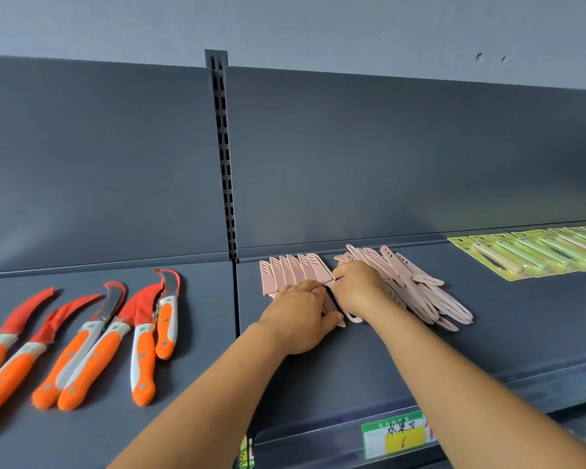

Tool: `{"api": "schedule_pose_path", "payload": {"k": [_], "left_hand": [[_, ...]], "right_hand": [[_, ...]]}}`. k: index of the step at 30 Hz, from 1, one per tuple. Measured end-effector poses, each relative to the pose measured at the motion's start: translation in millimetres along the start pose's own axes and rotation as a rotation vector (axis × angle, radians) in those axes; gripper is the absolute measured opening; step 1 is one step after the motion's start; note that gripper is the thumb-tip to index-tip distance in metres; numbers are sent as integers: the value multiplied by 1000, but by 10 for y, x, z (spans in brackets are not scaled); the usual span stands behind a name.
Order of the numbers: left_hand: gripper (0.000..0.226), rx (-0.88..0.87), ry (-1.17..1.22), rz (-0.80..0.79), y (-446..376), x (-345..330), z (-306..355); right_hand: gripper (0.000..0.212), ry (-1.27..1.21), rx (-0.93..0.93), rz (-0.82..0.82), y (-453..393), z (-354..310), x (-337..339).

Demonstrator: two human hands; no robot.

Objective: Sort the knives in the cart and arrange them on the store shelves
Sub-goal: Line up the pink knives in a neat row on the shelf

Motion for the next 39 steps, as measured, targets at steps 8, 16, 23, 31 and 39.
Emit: {"api": "schedule_pose_path", "payload": {"k": [8,16,23,31,39], "left_hand": [[54,-37,-22,10,29,78,74],[53,-81,-100,-67,-59,94,349],[56,-26,-89,-66,-42,78,350],[57,3,-95,-44,-2,112,354],[55,35,-86,-47,-37,95,352]], "right_hand": [[20,110,75,58,67,72,139],[41,410,122,11,245,432,189],[34,425,131,72,206,571,253],[36,490,160,125,194,435,339],[15,-144,145,4,-84,260,248]]}}
Point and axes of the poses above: each hand's wrist, its own y-axis away from the middle knuckle, its own x-axis out of the back of the hand, z = x × y, the point moved 4 cm from there along -y, towards the middle knuckle, and after that the axes turned 5 degrees about -x, right-handed, at the moved point
